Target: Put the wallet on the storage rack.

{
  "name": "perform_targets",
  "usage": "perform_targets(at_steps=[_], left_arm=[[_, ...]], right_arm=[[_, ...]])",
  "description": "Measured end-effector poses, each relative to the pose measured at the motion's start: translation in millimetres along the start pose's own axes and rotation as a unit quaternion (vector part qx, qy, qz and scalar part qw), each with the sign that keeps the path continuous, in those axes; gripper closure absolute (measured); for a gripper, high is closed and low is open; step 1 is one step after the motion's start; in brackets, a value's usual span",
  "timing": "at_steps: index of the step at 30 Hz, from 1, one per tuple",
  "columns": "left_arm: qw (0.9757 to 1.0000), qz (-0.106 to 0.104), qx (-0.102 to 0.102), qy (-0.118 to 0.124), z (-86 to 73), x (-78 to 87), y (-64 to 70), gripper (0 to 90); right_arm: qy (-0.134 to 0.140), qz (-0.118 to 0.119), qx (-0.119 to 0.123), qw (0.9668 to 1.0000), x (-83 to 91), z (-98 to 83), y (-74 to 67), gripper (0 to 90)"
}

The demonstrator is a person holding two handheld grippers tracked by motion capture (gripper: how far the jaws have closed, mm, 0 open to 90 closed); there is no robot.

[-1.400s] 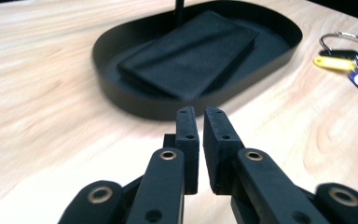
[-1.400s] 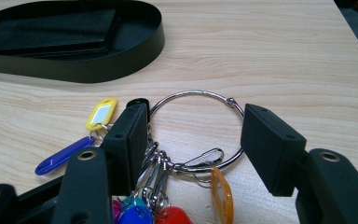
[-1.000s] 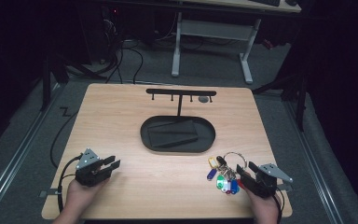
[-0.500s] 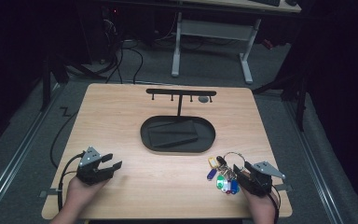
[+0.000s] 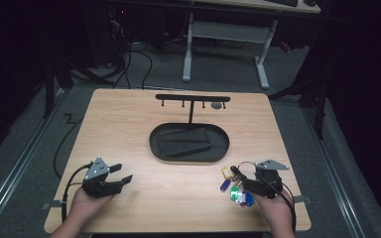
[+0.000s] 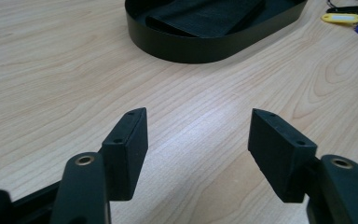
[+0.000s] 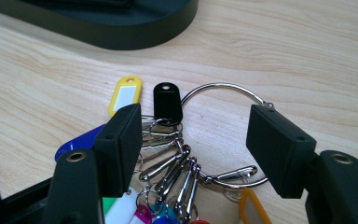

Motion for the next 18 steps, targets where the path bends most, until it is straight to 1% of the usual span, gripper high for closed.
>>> perform_targets(at_steps=[3, 5, 8, 10, 12, 15, 18], left_arm=[[1.0, -0.007, 0.004, -0.002, -1.2, 0.5, 1.0, 35.0], [1.0, -0.006, 0.004, -0.002, -0.9, 1.7, 0.7, 33.9], [1.0, -0.006, 0.002, 0.002, 0.1, 2.8, 1.3, 33.5], [1.0, -0.008, 0.001, 0.001, 0.2, 2.0, 2.0, 33.3], [0.9999, -0.009, 0.0, -0.004, -1.2, -0.1, 2.3, 33.3], [0.9999, -0.01, -0.002, -0.013, -3.4, -3.3, 2.9, 33.3], [0.9999, -0.009, -0.002, -0.013, -3.2, -4.7, 3.1, 33.3]], right_arm=[[-0.03, 0.003, 0.001, 0.9996, -4.1, 2.5, -2.0, 36.3], [-0.052, 0.007, 0.004, 0.9986, -7.3, 2.8, -3.1, 36.3], [-0.081, 0.006, 0.021, 0.9964, -10.1, 3.8, -2.8, 36.1], [-0.096, 0.008, 0.033, 0.9948, -10.9, 5.6, -1.8, 35.7], [-0.111, 0.011, 0.039, 0.9931, -11.2, 6.6, -0.4, 34.3], [-0.134, 0.013, 0.057, 0.9893, -9.5, 6.0, 1.6, 33.9], [-0.141, 0.014, 0.063, 0.9879, -7.5, 7.5, 5.4, 33.9]])
Point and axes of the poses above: each handheld gripper's, and its own axes: x roughly backward along the jaws, z roughly out of its top, y roughly to its right, the point moved 8 cm from there along -x, roughly forward along the jaws, and after that the axes turned 6 degrees about y, right-handed, at the moved point
